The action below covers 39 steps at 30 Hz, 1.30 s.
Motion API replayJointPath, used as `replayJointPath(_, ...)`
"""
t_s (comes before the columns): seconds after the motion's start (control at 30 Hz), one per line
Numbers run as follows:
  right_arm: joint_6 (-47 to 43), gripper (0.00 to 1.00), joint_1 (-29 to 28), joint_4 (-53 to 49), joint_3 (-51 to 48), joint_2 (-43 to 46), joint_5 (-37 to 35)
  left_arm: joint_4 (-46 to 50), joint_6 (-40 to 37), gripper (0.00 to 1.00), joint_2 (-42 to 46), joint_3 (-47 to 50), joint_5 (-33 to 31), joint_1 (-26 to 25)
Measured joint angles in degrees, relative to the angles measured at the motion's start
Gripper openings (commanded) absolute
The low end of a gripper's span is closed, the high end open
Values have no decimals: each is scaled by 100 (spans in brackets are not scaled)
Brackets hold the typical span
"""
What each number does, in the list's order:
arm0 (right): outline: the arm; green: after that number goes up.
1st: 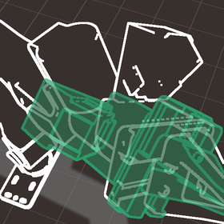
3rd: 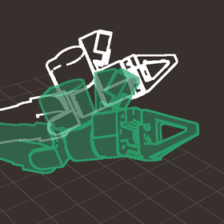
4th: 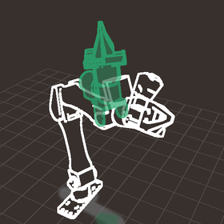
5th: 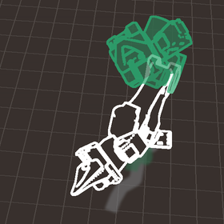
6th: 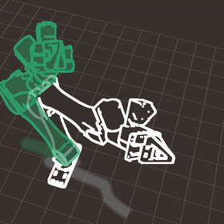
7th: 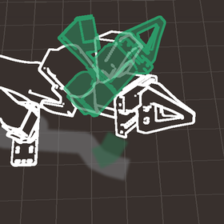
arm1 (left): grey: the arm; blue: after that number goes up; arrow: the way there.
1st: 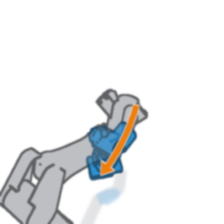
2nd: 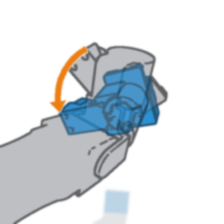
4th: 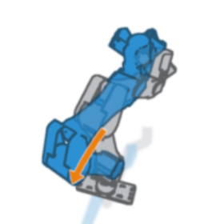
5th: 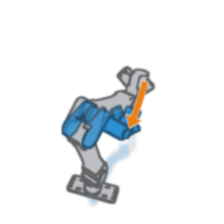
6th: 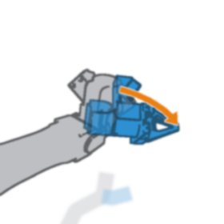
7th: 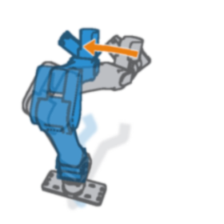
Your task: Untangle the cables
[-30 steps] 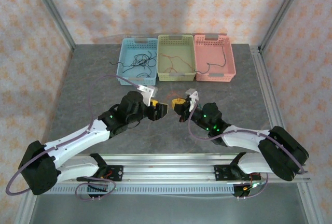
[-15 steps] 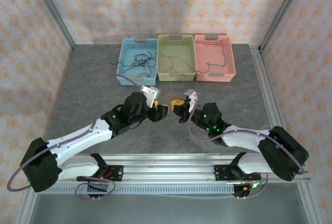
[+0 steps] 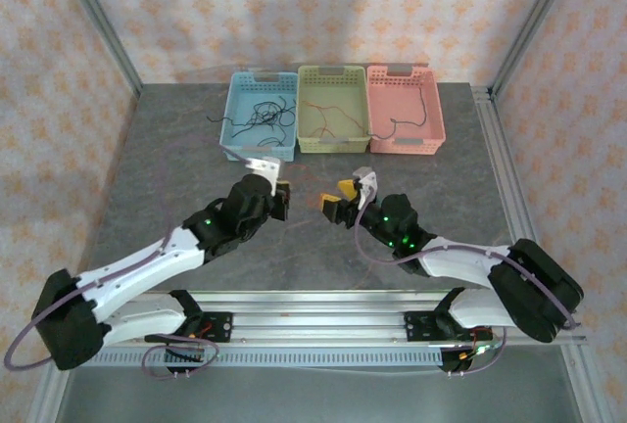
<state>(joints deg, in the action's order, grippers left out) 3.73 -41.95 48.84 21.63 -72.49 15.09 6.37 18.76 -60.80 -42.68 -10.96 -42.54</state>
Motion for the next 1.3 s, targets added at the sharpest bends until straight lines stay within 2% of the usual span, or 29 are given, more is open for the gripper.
replayJointPath(0.1,0,66,0,-92,-7,170,-509,186,227,0,612,70,-793,107)
replayJointPath(0.2,0,65,0,-140,-7,227,-804,289,376,0,1097,195,-1305,173)
replayJointPath(0.47,0,58,0,-529,-4,162,-1287,492,546,0,1722,481,-1941,170)
replayJointPath(0.63,61,46,35,-704,-4,190,-2035,732,765,0,2170,568,-2594,170)
replayJointPath(0.8,273,45,269,-861,-4,339,-2747,887,890,0,2472,643,-2983,173)
replayJointPath(0.83,313,48,330,-885,-4,348,-2802,907,911,0,2470,643,-3016,173)
replayJointPath(1.0,437,59,380,-1412,273,94,-2638,914,933,0,2400,643,-3027,173)
replayJointPath(1.3,732,66,380,-2361,1281,-1132,-1738,914,931,0,2247,643,-3023,173)
